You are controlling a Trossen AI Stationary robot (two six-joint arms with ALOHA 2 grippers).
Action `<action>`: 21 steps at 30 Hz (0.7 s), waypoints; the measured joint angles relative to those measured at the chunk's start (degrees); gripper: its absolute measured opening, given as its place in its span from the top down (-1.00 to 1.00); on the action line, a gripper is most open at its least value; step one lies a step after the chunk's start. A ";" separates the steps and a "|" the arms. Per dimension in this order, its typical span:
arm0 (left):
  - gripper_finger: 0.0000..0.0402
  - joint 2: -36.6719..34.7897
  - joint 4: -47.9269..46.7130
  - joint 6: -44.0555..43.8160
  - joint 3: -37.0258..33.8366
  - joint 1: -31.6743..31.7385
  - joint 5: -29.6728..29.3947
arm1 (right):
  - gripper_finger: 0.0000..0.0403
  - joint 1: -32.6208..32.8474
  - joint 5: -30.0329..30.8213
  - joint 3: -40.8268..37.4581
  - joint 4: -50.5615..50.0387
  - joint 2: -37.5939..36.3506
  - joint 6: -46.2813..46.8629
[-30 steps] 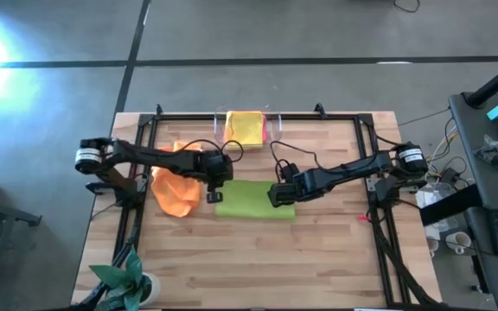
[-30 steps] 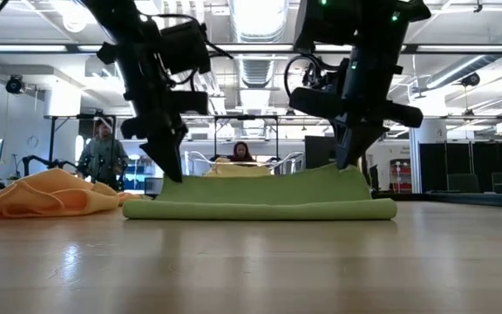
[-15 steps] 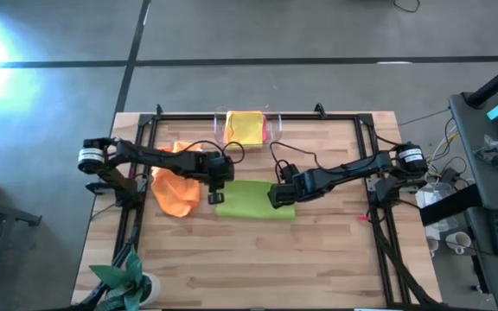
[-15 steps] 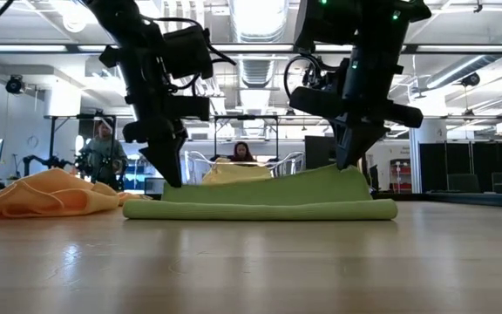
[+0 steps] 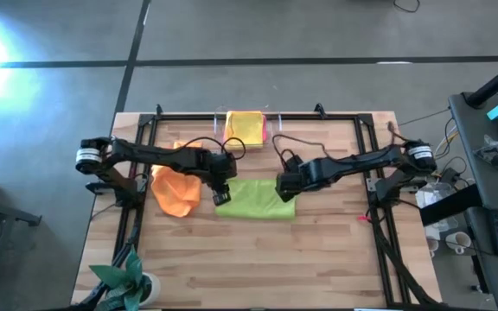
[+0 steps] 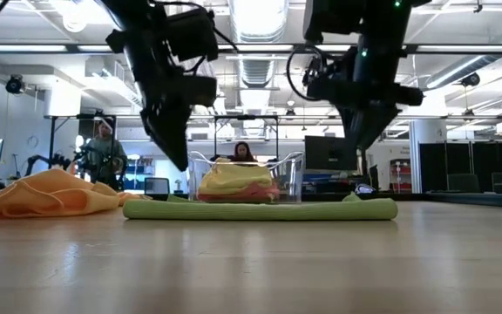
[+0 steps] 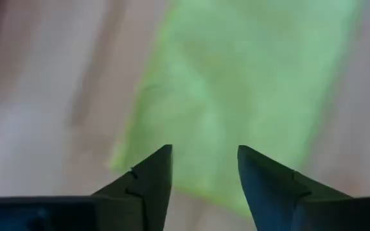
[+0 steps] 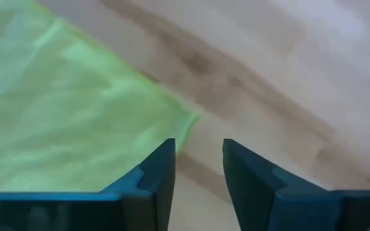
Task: Fold microfiber towels
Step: Fold the green microfiber cloth
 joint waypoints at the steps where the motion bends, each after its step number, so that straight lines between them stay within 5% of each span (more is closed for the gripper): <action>1: 0.20 -0.02 1.16 -1.26 0.08 -0.23 1.76 | 0.38 -0.43 0.30 0.10 -0.24 -0.78 -1.22; 16: 0.75 4.32 12.70 -8.49 -6.76 -1.44 3.92 | 0.46 -2.65 1.41 -0.03 0.19 -8.41 -13.75; 21: 0.97 6.58 12.85 -8.56 -6.93 -1.44 -1.27 | 0.46 -2.65 1.40 -0.05 0.15 -8.41 -17.85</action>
